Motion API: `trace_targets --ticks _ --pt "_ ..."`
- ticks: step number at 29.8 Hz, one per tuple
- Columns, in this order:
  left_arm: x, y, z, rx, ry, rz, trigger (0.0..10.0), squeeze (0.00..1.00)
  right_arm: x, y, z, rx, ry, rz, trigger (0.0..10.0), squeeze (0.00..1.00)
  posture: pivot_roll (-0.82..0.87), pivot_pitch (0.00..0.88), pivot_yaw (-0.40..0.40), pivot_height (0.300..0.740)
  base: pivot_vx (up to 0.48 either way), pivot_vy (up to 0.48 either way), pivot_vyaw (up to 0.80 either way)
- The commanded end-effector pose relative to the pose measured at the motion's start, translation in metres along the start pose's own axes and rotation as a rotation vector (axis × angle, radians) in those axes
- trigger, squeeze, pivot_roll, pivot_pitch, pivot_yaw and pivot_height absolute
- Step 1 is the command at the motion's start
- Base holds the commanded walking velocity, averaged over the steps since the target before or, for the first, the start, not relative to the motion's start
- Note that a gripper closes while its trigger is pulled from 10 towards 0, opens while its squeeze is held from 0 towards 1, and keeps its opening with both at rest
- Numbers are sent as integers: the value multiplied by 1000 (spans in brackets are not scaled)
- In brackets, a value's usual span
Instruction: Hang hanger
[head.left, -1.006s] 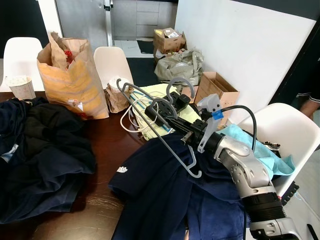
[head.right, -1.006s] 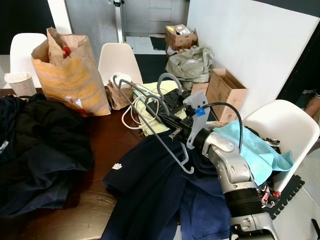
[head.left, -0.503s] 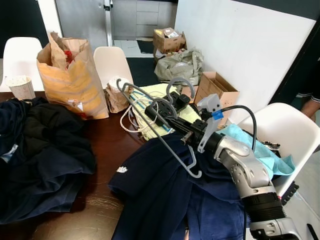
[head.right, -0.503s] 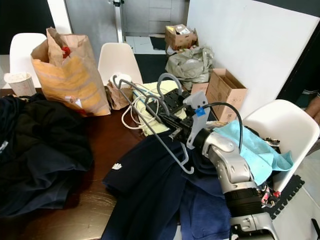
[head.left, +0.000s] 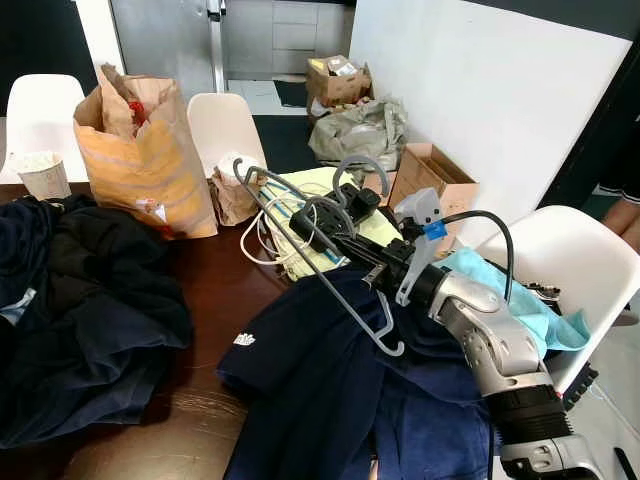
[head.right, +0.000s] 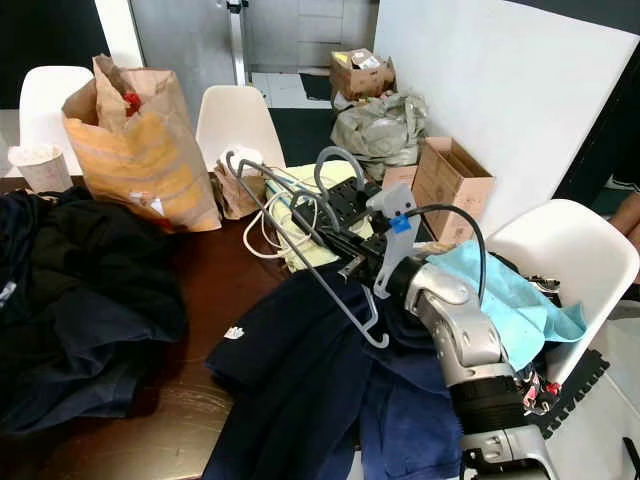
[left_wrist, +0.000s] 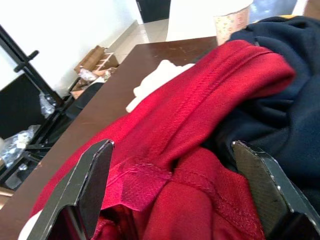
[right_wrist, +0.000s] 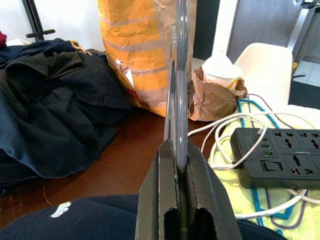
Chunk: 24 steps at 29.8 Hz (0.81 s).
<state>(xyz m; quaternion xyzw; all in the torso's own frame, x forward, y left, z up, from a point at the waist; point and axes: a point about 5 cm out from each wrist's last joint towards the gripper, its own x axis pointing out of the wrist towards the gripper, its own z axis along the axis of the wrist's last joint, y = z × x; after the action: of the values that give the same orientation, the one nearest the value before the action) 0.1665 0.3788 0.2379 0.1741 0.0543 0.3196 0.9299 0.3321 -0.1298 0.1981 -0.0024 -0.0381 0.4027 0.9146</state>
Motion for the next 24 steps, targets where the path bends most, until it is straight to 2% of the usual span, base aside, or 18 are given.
trace_targets --ticks 1,17,24 --pt "0 6 0 4 -1 37 10000 0 -3 -1 0 -3 8 -5 10000 0 28 13 -73 740 0 0 0" --pt "1 8 -4 -2 -2 57 10000 0 -4 0 1 -2 9 -2 10000 0 25 14 -73 740 0 0 0" --pt "2 12 -3 -18 -39 99 10000 0 -4 0 1 0 8 1 10000 0 23 17 -74 740 0 0 0"
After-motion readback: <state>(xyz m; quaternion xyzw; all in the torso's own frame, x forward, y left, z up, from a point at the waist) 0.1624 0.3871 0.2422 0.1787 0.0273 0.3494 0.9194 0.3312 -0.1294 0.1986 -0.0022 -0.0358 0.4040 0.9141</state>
